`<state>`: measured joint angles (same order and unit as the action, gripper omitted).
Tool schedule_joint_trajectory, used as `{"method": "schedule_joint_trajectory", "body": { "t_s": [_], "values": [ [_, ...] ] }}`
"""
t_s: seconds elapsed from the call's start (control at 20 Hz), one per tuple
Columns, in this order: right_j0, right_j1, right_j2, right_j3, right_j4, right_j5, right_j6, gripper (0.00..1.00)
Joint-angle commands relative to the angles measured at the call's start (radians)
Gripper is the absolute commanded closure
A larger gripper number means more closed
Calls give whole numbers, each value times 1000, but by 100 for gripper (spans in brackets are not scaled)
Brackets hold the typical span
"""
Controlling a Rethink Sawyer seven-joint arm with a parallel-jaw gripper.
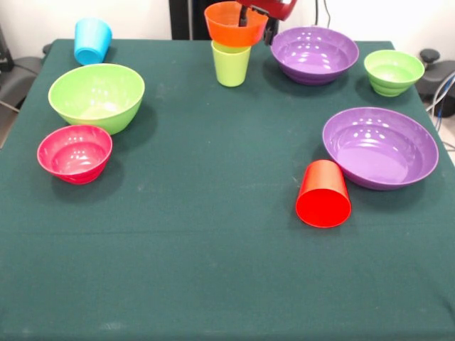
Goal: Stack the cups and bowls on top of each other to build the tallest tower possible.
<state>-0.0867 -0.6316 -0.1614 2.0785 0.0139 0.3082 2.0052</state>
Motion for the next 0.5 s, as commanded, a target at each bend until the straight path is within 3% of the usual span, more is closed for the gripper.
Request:
{"method": "schedule_joint_trajectory", "body": {
  "t_s": [0.05, 0.1, 0.15, 0.5],
  "values": [
    [-9, 46, 81, -28, -34, -59, 81, 0],
    [-18, 45, 90, -22, -36, -63, 76, 0],
    [-21, 45, 92, -19, -34, -61, 77, 100],
    [-18, 46, 92, -25, -40, -54, 69, 100]
  ]
}}
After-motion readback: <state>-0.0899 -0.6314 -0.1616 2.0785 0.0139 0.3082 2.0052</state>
